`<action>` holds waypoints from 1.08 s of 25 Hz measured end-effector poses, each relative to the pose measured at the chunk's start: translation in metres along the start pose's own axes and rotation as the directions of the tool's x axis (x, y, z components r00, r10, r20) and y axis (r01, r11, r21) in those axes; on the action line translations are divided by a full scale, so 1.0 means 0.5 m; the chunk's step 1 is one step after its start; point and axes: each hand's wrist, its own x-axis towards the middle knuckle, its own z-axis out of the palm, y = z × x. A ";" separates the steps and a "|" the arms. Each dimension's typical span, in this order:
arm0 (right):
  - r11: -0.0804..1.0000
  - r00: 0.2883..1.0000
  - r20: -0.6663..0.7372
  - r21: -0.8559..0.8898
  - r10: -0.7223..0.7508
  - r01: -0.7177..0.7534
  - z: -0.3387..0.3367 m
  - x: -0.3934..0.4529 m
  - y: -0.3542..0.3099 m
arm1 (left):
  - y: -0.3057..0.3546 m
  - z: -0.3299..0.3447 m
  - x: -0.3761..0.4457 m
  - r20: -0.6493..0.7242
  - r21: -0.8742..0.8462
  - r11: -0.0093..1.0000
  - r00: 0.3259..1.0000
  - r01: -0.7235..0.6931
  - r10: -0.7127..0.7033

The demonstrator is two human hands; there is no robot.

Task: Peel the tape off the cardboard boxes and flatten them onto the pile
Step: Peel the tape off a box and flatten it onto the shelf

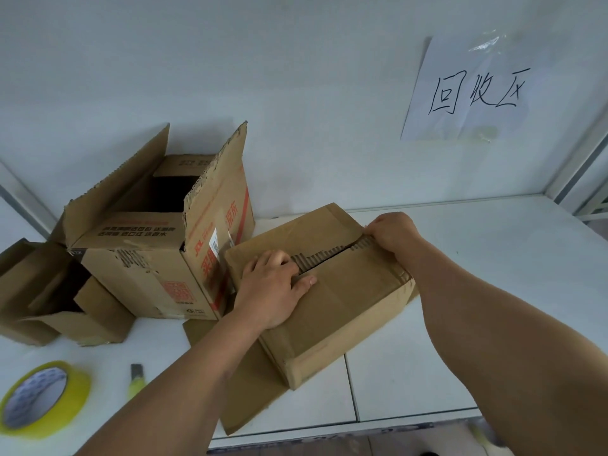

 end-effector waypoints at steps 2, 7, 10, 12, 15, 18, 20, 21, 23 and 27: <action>0.966 0.994 0.049 0.237 0.098 -0.107 -0.008 -0.002 0.011 | -0.002 -0.002 -0.003 -0.012 -0.009 1.000 1.000 -0.020 0.020; 0.875 0.967 -0.100 0.454 0.236 -0.167 -0.021 0.002 0.085 | -0.005 0.002 -0.002 -0.003 -0.013 0.999 0.999 -0.045 0.045; 0.841 0.915 -0.336 0.541 0.221 -0.005 -0.031 -0.017 0.110 | 0.002 0.005 0.003 0.018 0.014 1.000 1.000 -0.011 0.010; 0.856 0.886 -0.439 0.505 0.149 0.107 -0.036 -0.048 0.115 | 0.010 0.004 0.003 0.020 0.024 0.999 0.999 0.029 -0.029; 0.857 0.820 -0.552 0.486 0.151 0.169 -0.041 -0.106 0.150 | 0.026 -0.005 0.003 0.046 0.030 0.997 0.996 0.075 -0.076; 0.907 0.784 -0.593 0.410 0.183 0.097 -0.037 -0.185 0.244 | 0.067 -0.007 -0.004 0.054 -0.005 0.990 0.989 0.140 -0.140; 0.953 0.779 -0.603 0.303 0.174 0.022 -0.035 -0.249 0.313 | 0.102 0.000 -0.017 0.026 -0.005 0.986 0.985 0.169 -0.169; 0.970 0.776 -0.609 0.243 0.164 -0.015 -0.040 -0.285 0.343 | 0.122 0.003 -0.024 0.023 -0.005 0.984 0.984 0.177 -0.177; 0.987 0.782 -0.606 0.147 0.143 -0.067 -0.044 -0.339 0.391 | 0.154 0.008 -0.033 0.028 -0.033 0.978 0.979 0.204 -0.204; 0.983 0.804 -0.569 0.050 0.173 -0.177 -0.037 -0.392 0.460 | 0.217 0.014 -0.043 0.005 -0.093 0.961 0.966 0.259 -0.260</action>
